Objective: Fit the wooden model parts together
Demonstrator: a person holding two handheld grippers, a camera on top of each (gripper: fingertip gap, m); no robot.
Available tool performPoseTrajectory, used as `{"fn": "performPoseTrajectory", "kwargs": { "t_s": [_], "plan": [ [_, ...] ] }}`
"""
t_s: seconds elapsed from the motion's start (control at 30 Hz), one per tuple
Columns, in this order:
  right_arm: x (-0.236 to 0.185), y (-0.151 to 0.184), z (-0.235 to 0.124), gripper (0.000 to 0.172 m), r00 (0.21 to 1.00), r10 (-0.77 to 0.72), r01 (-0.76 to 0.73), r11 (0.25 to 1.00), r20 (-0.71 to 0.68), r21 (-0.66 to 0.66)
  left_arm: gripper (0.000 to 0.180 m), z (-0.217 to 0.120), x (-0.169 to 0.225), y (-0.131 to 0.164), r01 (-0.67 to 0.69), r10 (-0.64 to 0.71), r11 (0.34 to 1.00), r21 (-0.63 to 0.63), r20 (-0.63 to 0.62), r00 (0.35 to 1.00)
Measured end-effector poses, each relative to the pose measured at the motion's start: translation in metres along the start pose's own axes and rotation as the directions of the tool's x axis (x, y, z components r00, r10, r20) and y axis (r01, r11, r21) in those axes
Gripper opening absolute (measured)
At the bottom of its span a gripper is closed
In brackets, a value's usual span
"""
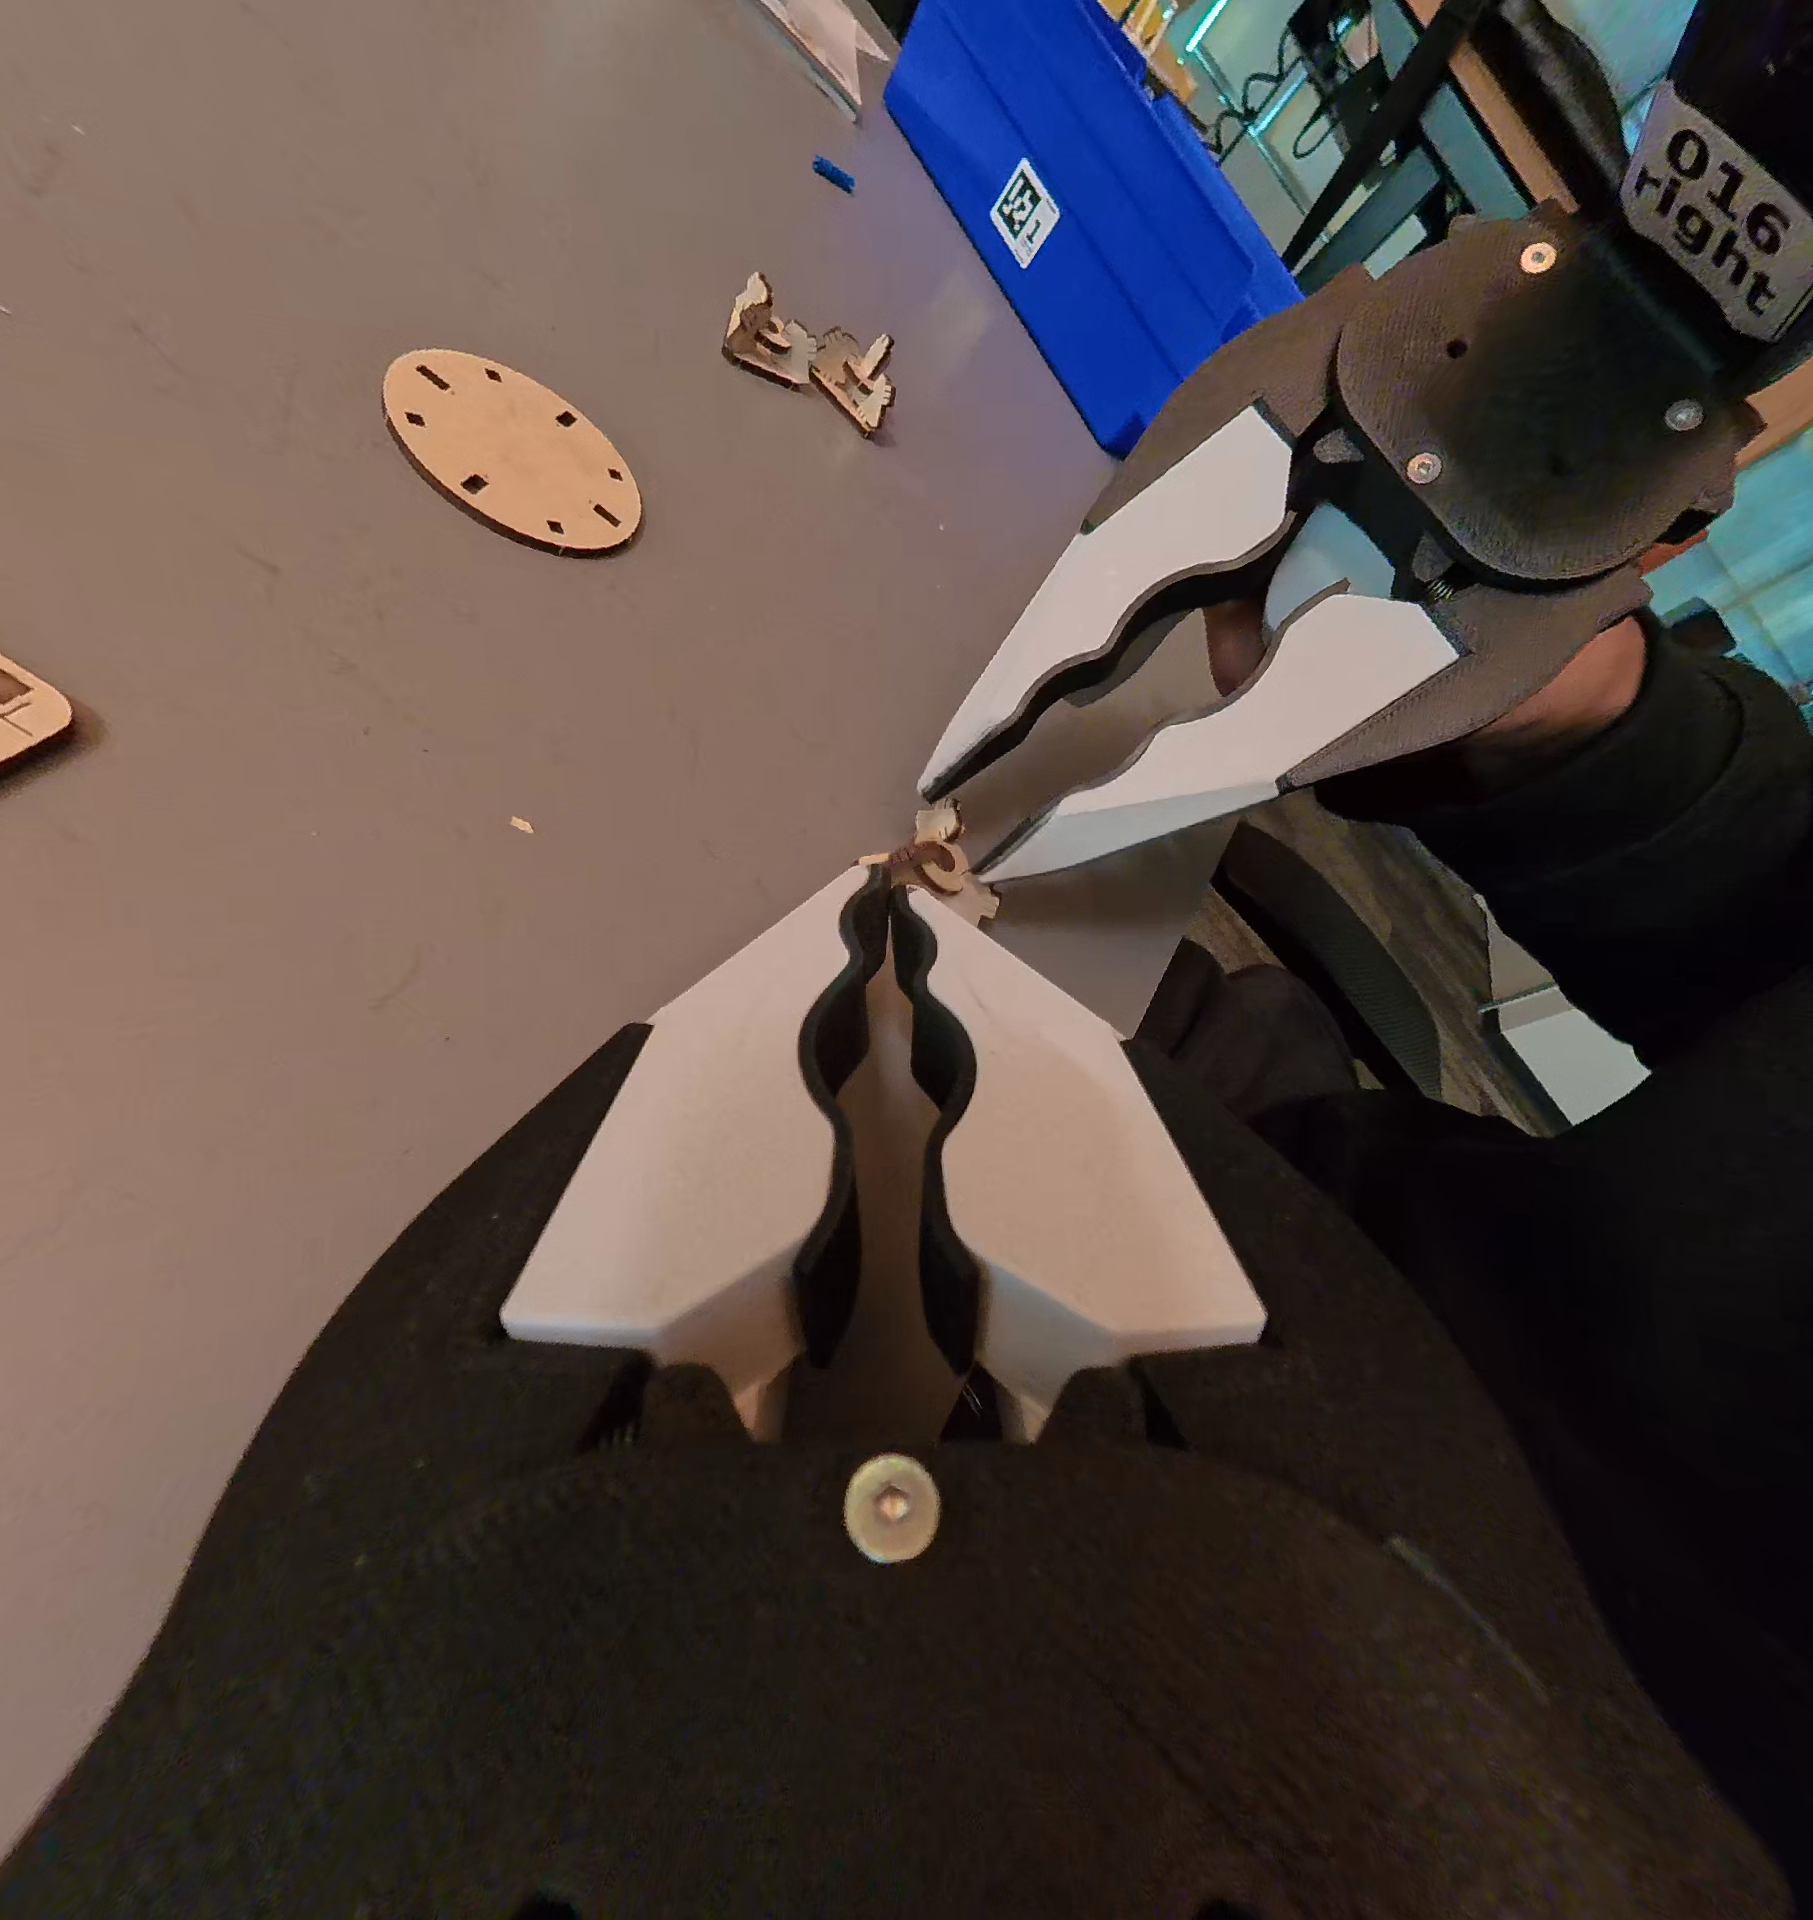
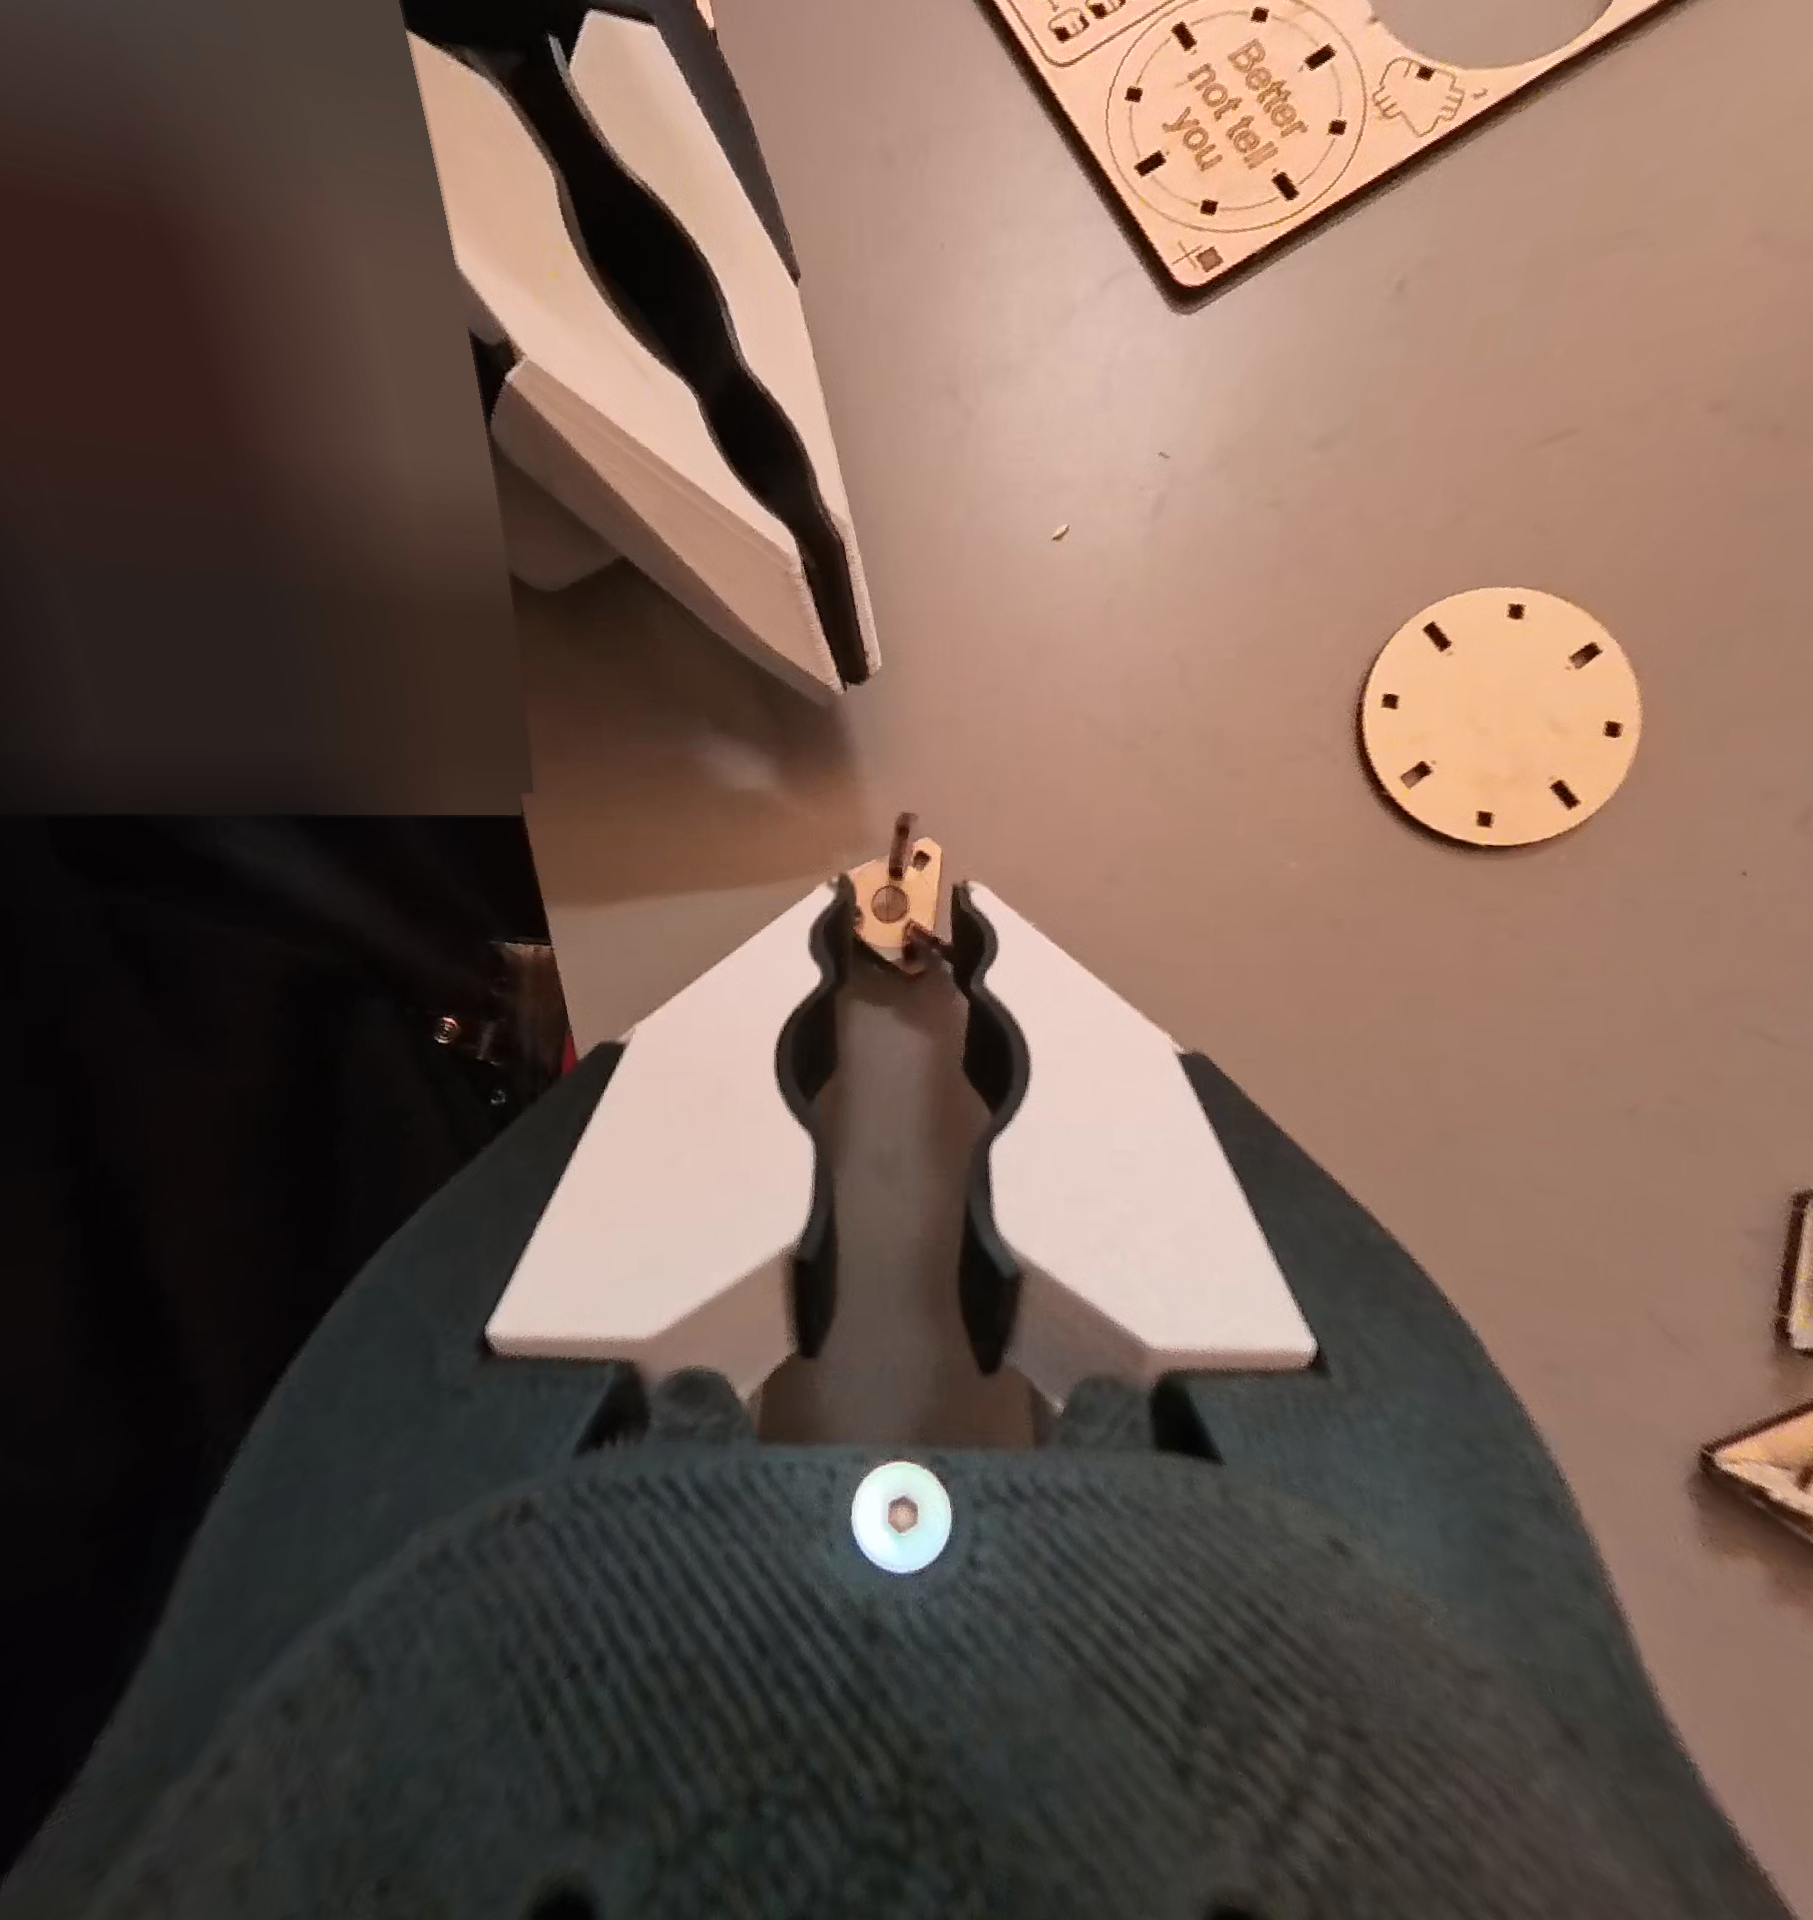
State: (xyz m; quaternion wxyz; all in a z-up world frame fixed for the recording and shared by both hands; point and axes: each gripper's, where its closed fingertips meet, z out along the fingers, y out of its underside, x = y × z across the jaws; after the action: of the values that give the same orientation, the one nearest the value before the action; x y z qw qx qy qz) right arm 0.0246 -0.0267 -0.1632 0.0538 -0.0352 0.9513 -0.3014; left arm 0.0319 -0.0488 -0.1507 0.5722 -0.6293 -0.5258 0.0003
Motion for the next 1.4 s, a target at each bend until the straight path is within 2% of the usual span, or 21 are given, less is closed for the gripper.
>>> {"fn": "performPoseTrajectory", "kwargs": {
  "t_s": [0.2,0.33,0.53,0.77,0.9,1.13,1.27,1.4],
  "plan": [
    [-0.003,-0.003,-0.007,0.018,0.998,-0.057,0.057,0.998,0.013,0.000,0.000,0.000,0.000,0.000,0.002,-0.002,1.000,0.002,-0.003,1.000],
    [-0.006,-0.004,-0.016,0.022,0.981,-0.191,0.192,0.981,0.041,-0.009,0.000,0.000,0.000,0.000,0.001,-0.001,1.000,0.002,-0.002,1.000],
    [0.004,0.007,-0.012,0.025,0.900,-0.435,0.434,0.888,0.032,-0.150,0.000,0.000,0.000,0.000,0.001,-0.001,1.000,0.000,0.000,1.000],
    [-0.001,0.010,-0.003,0.026,0.820,-0.555,0.572,0.801,0.138,-0.177,0.000,0.000,0.000,0.000,0.006,-0.006,1.000,-0.001,-0.002,1.000],
    [-0.002,0.010,0.003,0.027,0.795,-0.583,0.607,0.773,0.170,-0.184,0.000,0.000,0.000,0.000,0.010,-0.010,1.000,0.001,-0.007,1.000],
    [-0.006,0.012,0.007,0.016,0.777,-0.598,0.628,0.758,0.197,-0.179,0.000,-0.001,0.001,-0.001,0.019,-0.018,1.000,0.008,-0.020,1.000],
    [-0.007,0.010,0.005,0.016,0.801,-0.569,0.597,0.784,0.186,-0.172,0.000,-0.001,0.001,-0.001,0.020,-0.020,1.000,0.009,-0.024,1.000],
    [-0.003,0.005,0.002,0.015,0.873,-0.475,0.487,0.851,0.110,-0.197,0.000,-0.002,0.002,-0.002,0.023,-0.023,1.000,0.012,-0.027,0.999]
  ]
}}
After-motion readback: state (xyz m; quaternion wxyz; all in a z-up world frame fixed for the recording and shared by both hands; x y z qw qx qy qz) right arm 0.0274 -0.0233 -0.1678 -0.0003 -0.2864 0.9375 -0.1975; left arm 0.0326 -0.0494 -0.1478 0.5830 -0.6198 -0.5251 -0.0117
